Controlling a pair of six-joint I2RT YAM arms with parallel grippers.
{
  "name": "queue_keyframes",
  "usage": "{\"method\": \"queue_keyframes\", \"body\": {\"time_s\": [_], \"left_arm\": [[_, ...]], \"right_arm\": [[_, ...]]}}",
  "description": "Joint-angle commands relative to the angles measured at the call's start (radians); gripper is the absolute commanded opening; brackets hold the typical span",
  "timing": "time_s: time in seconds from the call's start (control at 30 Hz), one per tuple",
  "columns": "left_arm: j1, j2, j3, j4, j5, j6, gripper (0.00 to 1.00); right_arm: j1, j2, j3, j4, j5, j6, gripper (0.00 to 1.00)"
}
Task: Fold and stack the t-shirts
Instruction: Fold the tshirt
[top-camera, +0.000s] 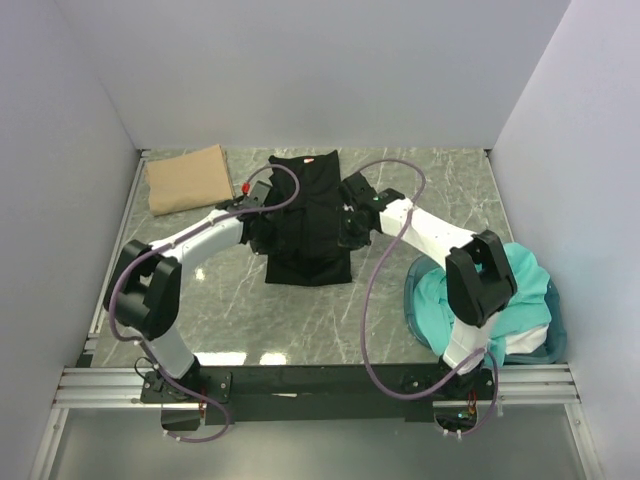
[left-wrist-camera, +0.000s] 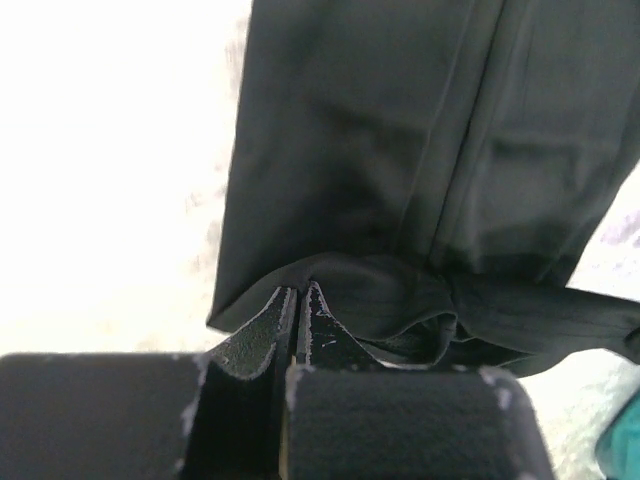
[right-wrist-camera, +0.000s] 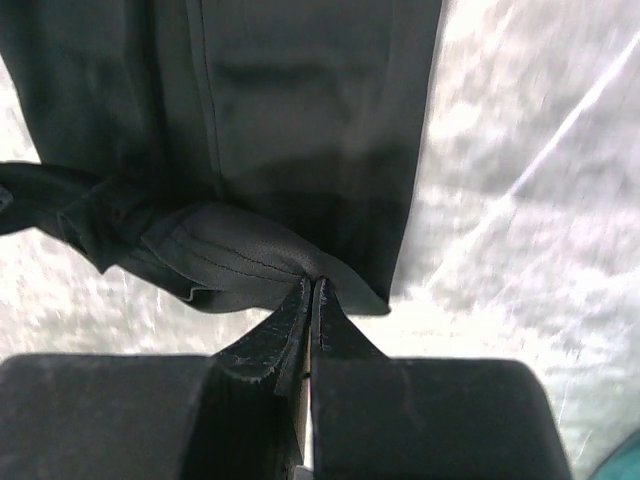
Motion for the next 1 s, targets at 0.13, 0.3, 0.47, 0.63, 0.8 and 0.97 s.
{"method": "queue_keyframes", "body": {"time_s": [0.13,0.3,0.47,0.63,0.8,0.97], "left_arm": [[0.084,0.099,0.139,0.042,0.044,0.093,0.01],[0.116,0.178,0.232,0.047,0.062,0.113,0.00],[0.164,0.232,0.298,0.051,0.071,0.130,0.00],[0.195,0.284,0.357,0.076,0.093,0.171,0.01],[0.204,0.347,0.425,0.091,0.165,0.222,0.00],[0.207,0.387,0.470,0.074,0.167,0.246,0.00]], "right_arm": [[-0.068,0.139,0.215,-0.054,-0.018,-0.075,0.00],[-0.105,0.220,0.329,-0.083,-0.029,-0.103,0.00],[-0.142,0.312,0.459,-0.118,-0.049,-0.124,0.00],[-0.159,0.379,0.545,-0.129,-0.063,-0.140,0.00],[-0.174,0.421,0.591,-0.134,-0.069,-0.149,0.00],[-0.185,0.449,0.627,-0.138,-0.075,-0.156,0.00]]}}
